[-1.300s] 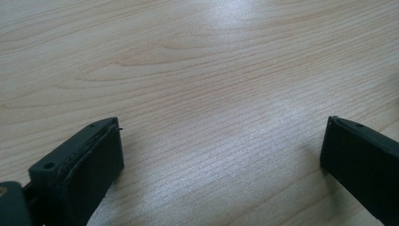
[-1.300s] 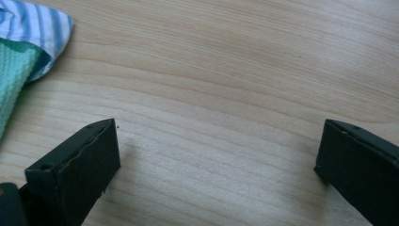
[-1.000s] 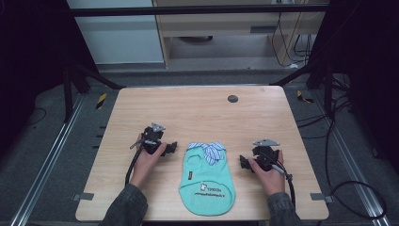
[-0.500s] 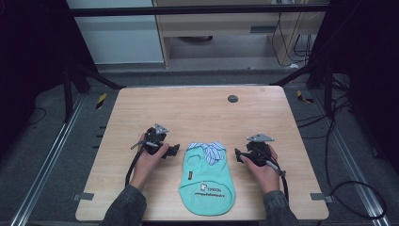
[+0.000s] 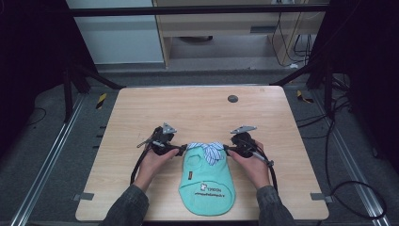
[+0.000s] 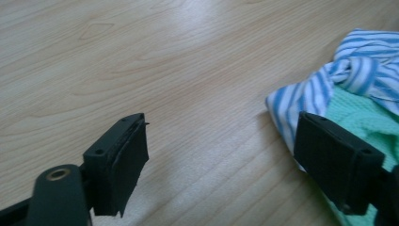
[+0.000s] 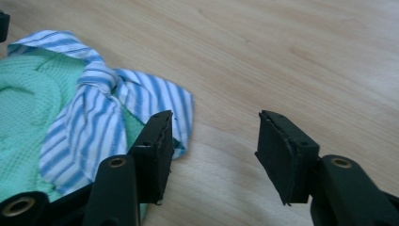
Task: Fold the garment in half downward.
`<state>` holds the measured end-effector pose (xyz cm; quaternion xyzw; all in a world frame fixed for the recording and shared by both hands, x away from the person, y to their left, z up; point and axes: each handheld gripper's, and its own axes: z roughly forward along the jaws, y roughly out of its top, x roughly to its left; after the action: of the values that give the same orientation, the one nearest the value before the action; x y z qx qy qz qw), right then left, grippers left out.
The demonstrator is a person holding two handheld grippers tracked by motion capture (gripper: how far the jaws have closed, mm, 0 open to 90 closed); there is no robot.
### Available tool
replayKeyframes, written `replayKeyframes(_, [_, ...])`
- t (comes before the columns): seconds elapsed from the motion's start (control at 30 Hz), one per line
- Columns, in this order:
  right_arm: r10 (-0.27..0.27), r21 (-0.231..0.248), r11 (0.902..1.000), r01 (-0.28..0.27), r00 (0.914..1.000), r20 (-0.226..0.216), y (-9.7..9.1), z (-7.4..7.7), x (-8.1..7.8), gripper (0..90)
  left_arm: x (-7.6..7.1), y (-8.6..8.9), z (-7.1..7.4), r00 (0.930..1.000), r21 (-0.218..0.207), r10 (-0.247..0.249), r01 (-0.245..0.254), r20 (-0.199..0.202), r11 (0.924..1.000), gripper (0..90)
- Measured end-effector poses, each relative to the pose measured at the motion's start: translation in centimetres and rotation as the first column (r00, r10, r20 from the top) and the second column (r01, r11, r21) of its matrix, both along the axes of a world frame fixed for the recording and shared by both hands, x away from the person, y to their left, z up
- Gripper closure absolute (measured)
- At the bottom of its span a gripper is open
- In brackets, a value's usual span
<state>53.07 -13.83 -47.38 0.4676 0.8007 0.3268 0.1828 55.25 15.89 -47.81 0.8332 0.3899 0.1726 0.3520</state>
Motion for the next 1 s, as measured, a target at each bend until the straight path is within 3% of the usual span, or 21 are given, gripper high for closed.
replayKeyframes(0.23, [0.038, -0.022, 0.9990, -0.039, 0.9990, -0.025, 1.2, 0.0, 0.4, 55.9, 0.4, -0.5, 1.1, 0.9995, -0.031, -0.028, 0.027, -0.018, 0.9991, 32.4])
replayKeyframes(0.3, [0.051, -0.018, 0.9985, -0.051, 0.9979, -0.041, 1.2, 0.0, 0.6, 60.6, 0.8, -0.8, 1.1, 0.9980, -0.027, -0.042, 0.041, -0.047, 0.9988, 38.0])
replayKeyframes(0.43, [0.058, -0.009, 0.9982, -0.059, 0.9967, -0.056, 1.2, -0.2, 0.8, 61.0, 1.0, -1.2, 0.9, 0.9962, -0.008, -0.054, 0.054, -0.069, 0.9985, 41.9])
replayKeyframes(0.7, [0.053, 0.018, 0.9984, -0.053, 0.9979, -0.036, 0.9, 0.0, 2.2, 57.5, 2.2, -2.3, 1.0, 0.9931, 0.002, -0.062, 0.063, -0.100, 0.9980, 42.7])
replayKeyframes(0.83, [0.072, -0.009, 0.9973, -0.072, 0.9971, -0.025, 1.6, 0.2, 3.0, 57.6, 2.4, -2.9, 0.5, 0.9887, 0.039, -0.074, 0.079, -0.130, 0.9961, 42.7])
replayKeyframes(1.0, [0.090, -0.016, 0.9957, -0.091, 0.9944, -0.055, 2.1, -0.2, 3.7, 59.7, 2.5, -3.1, -0.3, 0.9839, 0.057, -0.078, 0.088, -0.161, 0.9945, 41.3])
